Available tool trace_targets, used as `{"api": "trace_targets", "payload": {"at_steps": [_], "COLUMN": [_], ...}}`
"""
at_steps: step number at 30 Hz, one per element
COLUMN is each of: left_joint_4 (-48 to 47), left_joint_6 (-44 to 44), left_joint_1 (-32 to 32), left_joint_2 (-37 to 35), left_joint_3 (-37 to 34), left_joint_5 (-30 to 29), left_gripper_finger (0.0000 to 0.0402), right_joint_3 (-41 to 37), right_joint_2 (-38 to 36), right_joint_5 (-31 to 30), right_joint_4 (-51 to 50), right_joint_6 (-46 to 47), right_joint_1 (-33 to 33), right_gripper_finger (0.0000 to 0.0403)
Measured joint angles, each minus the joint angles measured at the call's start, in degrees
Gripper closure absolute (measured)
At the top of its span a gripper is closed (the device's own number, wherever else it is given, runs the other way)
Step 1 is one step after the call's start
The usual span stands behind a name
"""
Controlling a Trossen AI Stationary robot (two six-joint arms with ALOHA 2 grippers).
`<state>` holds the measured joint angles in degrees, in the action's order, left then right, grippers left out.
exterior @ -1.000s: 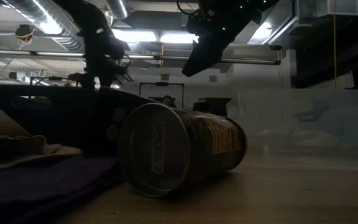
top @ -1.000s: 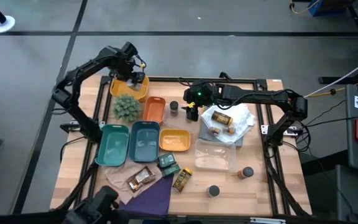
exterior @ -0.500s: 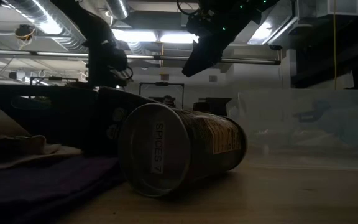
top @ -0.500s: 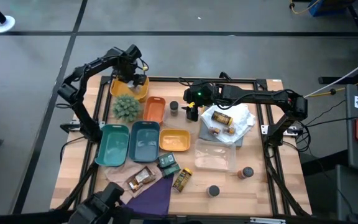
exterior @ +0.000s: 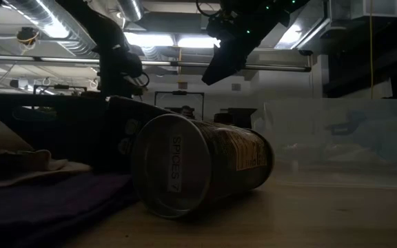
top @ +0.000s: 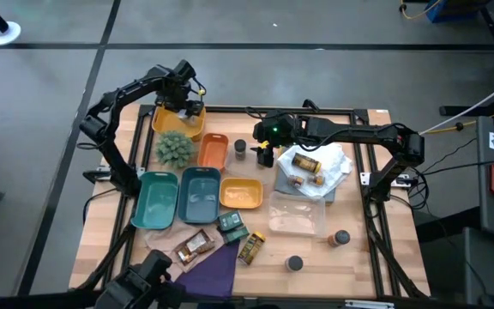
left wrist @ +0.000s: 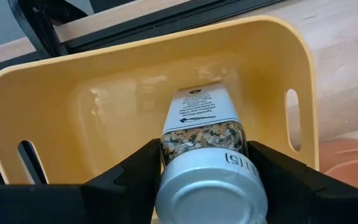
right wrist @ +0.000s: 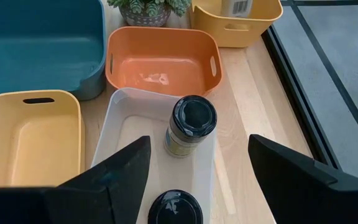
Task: Sort spices by type
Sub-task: Put the white seasoning bottle into the top yellow bin, then put the brown seasoning pack into the orange bin
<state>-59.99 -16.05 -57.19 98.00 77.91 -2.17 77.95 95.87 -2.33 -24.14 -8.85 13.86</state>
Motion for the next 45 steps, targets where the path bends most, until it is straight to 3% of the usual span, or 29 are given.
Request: {"api": "trace_targets", "payload": {"at_steps": [36,45], "left_joint_4": [-0.51,-3.11], "left_joint_6": [10.67,12.79], "left_joint_1": [-1.41,-1.80], "left_joint_2": [-0.11,-0.13], "left_joint_3": [0.11,6.33], "left_joint_5": [0.05,0.28], "left_gripper_finger": [0.0162,0.0162], "right_joint_3": [0.00,-0.02], "right_joint_2": [-0.01,-0.01], "right_joint_5": [0.01,0.02], "right_joint_4": [-0.02,-0.02], "right_joint_6": [-0.01,0.01], "right_joint_1": [0.01,0.00], "right_gripper_finger": [0.0132,0.0132]}}
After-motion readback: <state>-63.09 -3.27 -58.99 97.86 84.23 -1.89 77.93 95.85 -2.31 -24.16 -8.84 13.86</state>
